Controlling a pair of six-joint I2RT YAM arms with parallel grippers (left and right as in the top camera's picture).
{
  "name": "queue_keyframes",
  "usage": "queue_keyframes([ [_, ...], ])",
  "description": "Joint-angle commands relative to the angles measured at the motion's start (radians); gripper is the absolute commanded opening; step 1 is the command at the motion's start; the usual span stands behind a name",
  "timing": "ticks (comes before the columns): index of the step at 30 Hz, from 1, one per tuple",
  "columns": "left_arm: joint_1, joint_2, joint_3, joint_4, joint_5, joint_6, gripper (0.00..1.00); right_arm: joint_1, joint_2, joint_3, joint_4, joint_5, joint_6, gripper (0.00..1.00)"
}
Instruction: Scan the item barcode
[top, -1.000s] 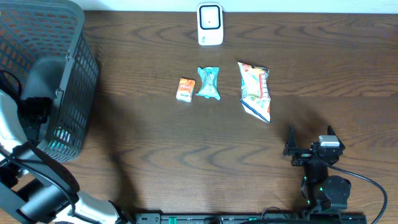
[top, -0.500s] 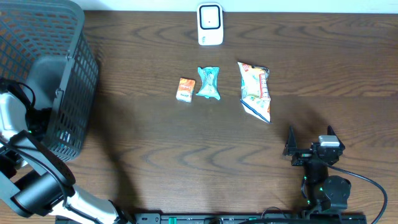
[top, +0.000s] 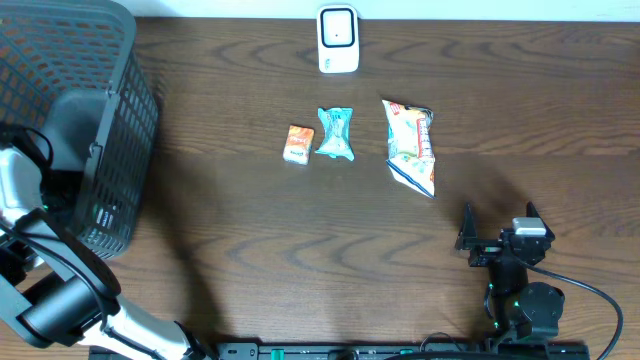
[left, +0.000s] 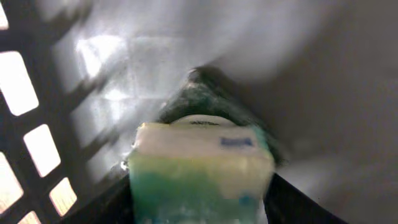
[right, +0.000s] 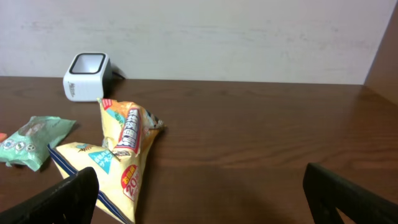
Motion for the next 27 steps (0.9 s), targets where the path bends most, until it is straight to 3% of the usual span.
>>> queue_keyframes([
  [1, 0.001, -0.009, 0.112, -0.028, 0.014, 0.07, 0.55, 0.006, -0.005, -0.002, -0.005, 0.001, -0.011, 0.99],
  [4, 0.001, -0.031, 0.18, -0.047, 0.029, 0.07, 0.47, 0.006, -0.005, -0.002, -0.005, 0.001, -0.011, 0.99],
  [12, 0.001, -0.133, 0.301, -0.053, 0.131, 0.097, 0.47, 0.006, -0.005, -0.002, -0.005, 0.001, -0.012, 0.99],
  [14, 0.001, -0.137, 0.3, -0.081, 0.118, 0.103, 0.55, 0.006, -0.005, -0.002, -0.005, 0.001, -0.011, 0.99],
  [17, 0.0, -0.13, 0.279, -0.142, 0.04, 0.103, 0.75, 0.006, -0.005, -0.002, -0.005, 0.001, -0.012, 0.99],
  [20, 0.0, -0.118, 0.225, -0.154, 0.004, 0.114, 0.86, 0.006, -0.005, -0.002, -0.005, 0.001, -0.012, 0.99],
  [27, 0.0, -0.059, 0.097, -0.111, 0.008, 0.174, 0.88, 0.006, -0.005, -0.002, -0.005, 0.001, -0.012, 0.99],
])
